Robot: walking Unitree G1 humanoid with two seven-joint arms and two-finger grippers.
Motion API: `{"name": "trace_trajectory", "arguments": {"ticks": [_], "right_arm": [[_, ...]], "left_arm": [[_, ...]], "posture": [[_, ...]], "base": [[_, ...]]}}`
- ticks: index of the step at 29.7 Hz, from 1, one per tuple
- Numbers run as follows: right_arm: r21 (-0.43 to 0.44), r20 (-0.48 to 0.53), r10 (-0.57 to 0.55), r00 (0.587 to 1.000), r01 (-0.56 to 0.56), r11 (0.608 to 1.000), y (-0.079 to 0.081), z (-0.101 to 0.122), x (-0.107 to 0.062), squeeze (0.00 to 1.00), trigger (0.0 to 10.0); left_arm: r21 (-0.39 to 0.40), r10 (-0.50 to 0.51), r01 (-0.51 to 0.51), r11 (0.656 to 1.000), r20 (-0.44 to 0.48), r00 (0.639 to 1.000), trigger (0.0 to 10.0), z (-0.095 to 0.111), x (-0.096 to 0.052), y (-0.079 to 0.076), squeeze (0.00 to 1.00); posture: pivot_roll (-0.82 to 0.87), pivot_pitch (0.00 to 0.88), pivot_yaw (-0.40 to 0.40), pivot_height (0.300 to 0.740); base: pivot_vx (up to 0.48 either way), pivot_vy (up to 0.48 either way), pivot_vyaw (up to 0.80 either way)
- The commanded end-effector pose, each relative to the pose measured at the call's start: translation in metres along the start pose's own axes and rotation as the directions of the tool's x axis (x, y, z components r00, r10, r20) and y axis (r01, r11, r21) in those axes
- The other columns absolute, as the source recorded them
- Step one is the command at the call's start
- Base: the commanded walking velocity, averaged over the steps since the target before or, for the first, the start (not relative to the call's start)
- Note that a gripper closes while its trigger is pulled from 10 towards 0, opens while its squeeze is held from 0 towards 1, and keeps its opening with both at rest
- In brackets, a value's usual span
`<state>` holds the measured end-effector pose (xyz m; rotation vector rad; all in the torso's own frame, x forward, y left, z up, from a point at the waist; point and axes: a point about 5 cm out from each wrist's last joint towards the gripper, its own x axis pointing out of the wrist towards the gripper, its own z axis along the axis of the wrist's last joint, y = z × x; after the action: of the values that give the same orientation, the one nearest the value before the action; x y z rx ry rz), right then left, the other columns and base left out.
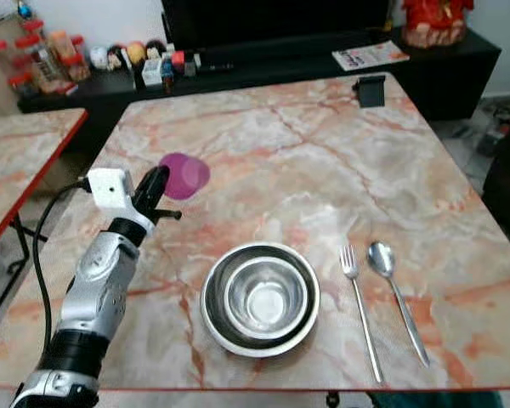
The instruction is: Setting the table
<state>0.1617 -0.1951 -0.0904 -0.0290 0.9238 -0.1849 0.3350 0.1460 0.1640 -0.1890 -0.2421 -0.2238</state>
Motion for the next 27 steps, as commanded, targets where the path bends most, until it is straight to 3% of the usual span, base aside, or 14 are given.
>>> {"name": "trace_trajectory", "arguments": {"ticks": [1,6,8,9,10,13,15,18,20,27], "right_arm": [[0.007,-0.015,0.015,1.000,-0.015,1.000,0.007,-0.006,-0.002,0.00,10.0],[0.002,-0.019,0.014,1.000,-0.014,1.000,0.008,-0.007,-0.002,0.00,10.0],[-0.006,-0.029,0.014,0.999,-0.014,1.000,0.009,-0.011,-0.003,0.00,10.0],[-0.006,-0.029,0.014,0.999,-0.014,1.000,0.009,-0.011,-0.003,0.00,10.0],[-0.008,-0.034,0.016,0.999,-0.016,1.000,0.010,-0.012,-0.004,0.00,10.0],[-0.005,-0.038,0.017,0.999,-0.017,1.000,0.011,-0.014,-0.004,0.00,10.0],[-0.005,-0.039,0.017,0.999,-0.017,1.000,0.011,-0.014,-0.004,0.00,10.0],[-0.005,-0.042,0.019,0.999,-0.019,1.000,0.013,-0.015,-0.004,0.00,10.0],[-0.003,-0.042,0.019,0.999,-0.019,1.000,0.013,-0.015,-0.004,0.00,10.0],[-0.003,-0.044,0.021,0.999,-0.021,1.000,0.015,-0.015,-0.004,0.00,10.0]], "left_arm": [[-0.009,0.021,-0.021,1.000,0.003,1.000,10.0,0.007,-0.003,0.010,0.00],[0.007,-0.067,0.068,0.998,-0.109,0.992,10.0,0.010,-0.007,0.012,0.00],[0.071,-0.145,0.160,0.985,-0.179,0.973,10.0,0.012,-0.013,0.013,0.00],[0.071,-0.145,0.160,0.985,-0.179,0.973,10.0,0.012,-0.013,0.013,0.00],[0.087,-0.197,0.221,0.971,-0.224,0.954,10.0,0.011,-0.018,0.014,0.00],[0.096,-0.246,0.281,0.955,-0.275,0.929,10.0,0.013,-0.024,0.016,0.00],[0.101,-0.254,0.293,0.951,-0.284,0.924,10.0,0.014,-0.024,0.016,0.00],[0.139,-0.288,0.359,0.923,-0.369,0.884,10.0,0.016,-0.023,0.017,0.00],[0.120,-0.325,0.406,0.906,-0.417,0.849,10.0,0.020,-0.022,0.015,0.00],[0.051,-0.390,0.458,0.887,-0.445,0.806,10.0,0.025,-0.017,0.009,0.00]], "posture": [[0.06,0.040,0.104,0.740],[0.06,0.043,0.108,0.740],[0.07,0.047,0.111,0.740],[0.07,0.047,0.111,0.740],[0.07,0.046,0.113,0.740],[0.07,0.041,0.117,0.740],[0.07,0.040,0.118,0.740],[0.07,0.027,0.123,0.740],[0.07,0.019,0.127,0.740],[0.07,0.007,0.130,0.740]], "base": [[0.000,0.000,0.00],[0.000,0.000,0.00],[0.000,0.000,0.00],[0.000,0.000,0.00],[0.000,0.000,0.00],[0.000,0.000,0.00],[0.000,0.000,0.00],[0.000,0.000,0.00],[0.000,0.000,0.00],[0.000,0.000,0.00]]}}
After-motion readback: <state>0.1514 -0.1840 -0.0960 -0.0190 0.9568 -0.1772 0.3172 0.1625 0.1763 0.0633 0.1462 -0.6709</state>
